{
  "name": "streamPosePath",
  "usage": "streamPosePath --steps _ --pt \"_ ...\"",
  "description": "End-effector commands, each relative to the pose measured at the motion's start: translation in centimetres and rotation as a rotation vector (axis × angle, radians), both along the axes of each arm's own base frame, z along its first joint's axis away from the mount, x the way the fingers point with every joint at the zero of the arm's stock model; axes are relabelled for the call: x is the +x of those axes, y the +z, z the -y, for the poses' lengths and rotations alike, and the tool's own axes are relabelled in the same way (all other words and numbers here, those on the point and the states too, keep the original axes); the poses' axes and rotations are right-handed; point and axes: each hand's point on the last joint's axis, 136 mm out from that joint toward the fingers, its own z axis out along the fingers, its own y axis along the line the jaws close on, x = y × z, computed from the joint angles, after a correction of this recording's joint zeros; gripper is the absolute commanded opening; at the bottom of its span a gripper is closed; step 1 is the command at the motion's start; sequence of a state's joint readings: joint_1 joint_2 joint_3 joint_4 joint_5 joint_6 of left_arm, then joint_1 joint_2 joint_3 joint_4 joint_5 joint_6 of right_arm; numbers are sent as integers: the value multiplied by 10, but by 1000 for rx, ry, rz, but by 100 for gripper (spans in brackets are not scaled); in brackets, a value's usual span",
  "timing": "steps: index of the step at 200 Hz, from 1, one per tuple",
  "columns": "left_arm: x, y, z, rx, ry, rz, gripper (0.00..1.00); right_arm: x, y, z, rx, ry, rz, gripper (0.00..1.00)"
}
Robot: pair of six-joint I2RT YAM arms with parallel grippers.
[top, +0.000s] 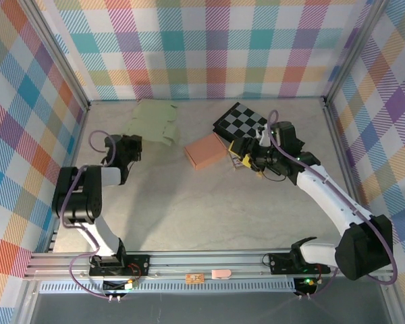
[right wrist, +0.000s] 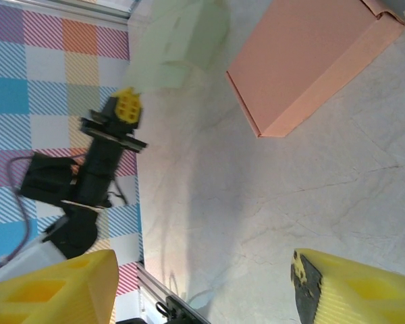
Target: Fold the paper box
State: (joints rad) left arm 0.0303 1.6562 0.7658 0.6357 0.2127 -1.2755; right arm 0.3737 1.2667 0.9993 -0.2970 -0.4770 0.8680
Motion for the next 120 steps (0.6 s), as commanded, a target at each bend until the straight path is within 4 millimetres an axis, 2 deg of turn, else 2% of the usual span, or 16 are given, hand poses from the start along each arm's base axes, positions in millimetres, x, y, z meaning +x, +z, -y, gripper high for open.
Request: streamPosePath --steps 1,26,50,67,91,120 --pt "-11 38 -14 118 68 -65 0 5 15 -4 -40 34 64 67" --pt "-37 84 -15 280 121 -182 0 10 25 -14 -89 75 115 66" --pt "-70 107 -15 349 184 -308 0 16 36 -29 -119 104 148 65" --pt "-103 123 -22 358 318 -394 0 20 43 -42 -133 117 154 64" --pt "-154 124 -19 308 415 -627 0 23 52 -56 -142 111 148 64" --pt "-185 132 6 217 432 -702 0 25 56 -63 -120 80 82 62"
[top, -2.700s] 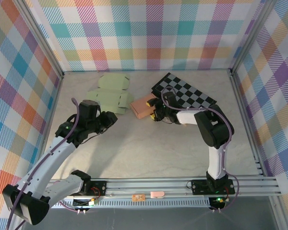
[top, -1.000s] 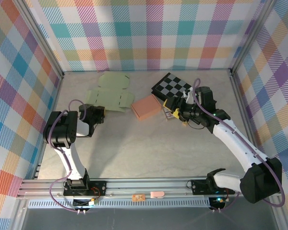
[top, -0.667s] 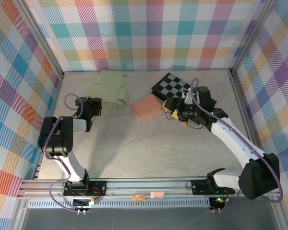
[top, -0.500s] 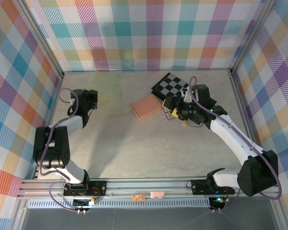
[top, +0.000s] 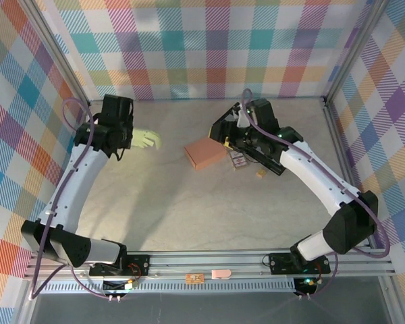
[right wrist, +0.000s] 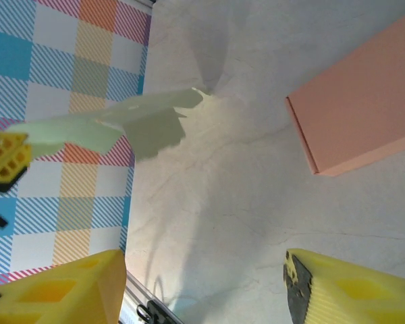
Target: Fold the paper box
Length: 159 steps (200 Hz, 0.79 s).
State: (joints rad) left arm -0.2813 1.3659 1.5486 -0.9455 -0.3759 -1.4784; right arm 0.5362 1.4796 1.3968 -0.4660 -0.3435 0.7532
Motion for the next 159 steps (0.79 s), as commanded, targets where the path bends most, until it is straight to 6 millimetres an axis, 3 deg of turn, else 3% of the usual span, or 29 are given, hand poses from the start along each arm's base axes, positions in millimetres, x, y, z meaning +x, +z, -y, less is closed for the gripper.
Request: streamPosePath --steps 1,29,70,94,111,130,159 --pt "-68 -25 -8 -5 159 -242 0 1 2 -1 -7 -38 -52 62" --pt "-82 -20 17 -175 194 -240 0 0 -3 -1 9 -73 -106 61" --pt "-79 40 33 -254 173 -139 0 -3 -11 14 -44 -127 -106 61" --pt "-78 39 67 -391 90 -191 0 -4 -10 26 -71 -170 -86 61" --pt "-79 30 81 -426 70 -228 0 -4 -10 30 -86 -185 -78 61" --pt "-75 4 78 -419 116 -264 0 -2 -13 32 -93 -198 -80 61" --pt "-35 -54 82 -480 135 -262 0 -1 -16 30 -90 -197 -94 60"
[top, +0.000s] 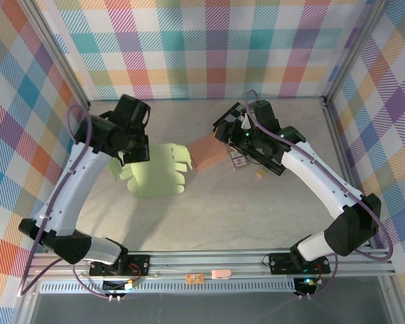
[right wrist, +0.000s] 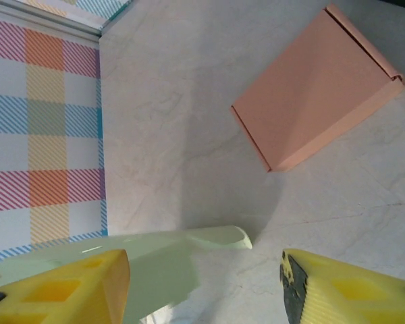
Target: Fold the paper box
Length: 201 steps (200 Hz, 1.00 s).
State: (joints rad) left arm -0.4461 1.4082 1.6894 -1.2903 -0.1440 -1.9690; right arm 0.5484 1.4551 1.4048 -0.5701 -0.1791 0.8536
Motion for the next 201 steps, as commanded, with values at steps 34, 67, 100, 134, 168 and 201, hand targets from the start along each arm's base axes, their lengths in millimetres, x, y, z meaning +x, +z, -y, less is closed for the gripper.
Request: streamPosePath --steps 34,67,100,134,168,201 --pt "71 -79 16 -86 -1 31 0 -3 -5 0 26 -25 -55 59" --pt "84 -93 22 -99 3 109 0 -7 -4 -4 154 -149 -197 57" --pt "80 -107 31 -119 8 96 0 -11 -25 -27 329 -336 -390 56" --pt "75 -116 39 -132 8 91 0 -13 -35 -64 344 -429 -460 57" --pt "70 -120 44 -145 -7 76 0 -7 -57 -95 342 -446 -512 56" --pt "64 -121 47 -150 -16 66 0 6 -62 -115 323 -443 -505 54"
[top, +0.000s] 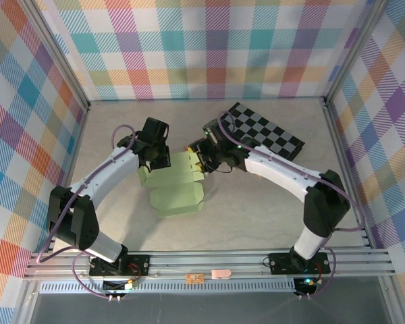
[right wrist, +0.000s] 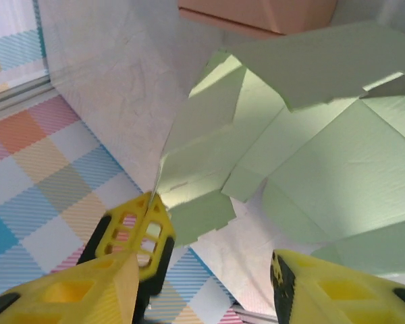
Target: Fold the paper box
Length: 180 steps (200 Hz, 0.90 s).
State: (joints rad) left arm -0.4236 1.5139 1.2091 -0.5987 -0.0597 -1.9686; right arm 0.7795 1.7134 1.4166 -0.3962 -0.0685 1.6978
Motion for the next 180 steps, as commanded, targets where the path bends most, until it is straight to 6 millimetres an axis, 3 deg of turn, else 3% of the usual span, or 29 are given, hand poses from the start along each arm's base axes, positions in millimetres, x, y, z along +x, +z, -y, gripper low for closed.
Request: streamPosePath --steps 1,56,125,156,180 --pt "-9 6 6 -40 3 0 0 16 16 -15 41 -49 27 54" --pt "-10 7 11 -54 -12 -3 0 27 -3 -30 4 -52 -13 48" --pt "-9 6 15 -61 -28 -3 0 26 -21 -33 -45 -51 -69 37" --pt "-9 9 20 -64 -49 -2 0 32 -28 -32 -61 -66 -68 30" --pt "-10 11 23 -65 -64 4 0 34 -31 -28 -82 -73 -77 17"
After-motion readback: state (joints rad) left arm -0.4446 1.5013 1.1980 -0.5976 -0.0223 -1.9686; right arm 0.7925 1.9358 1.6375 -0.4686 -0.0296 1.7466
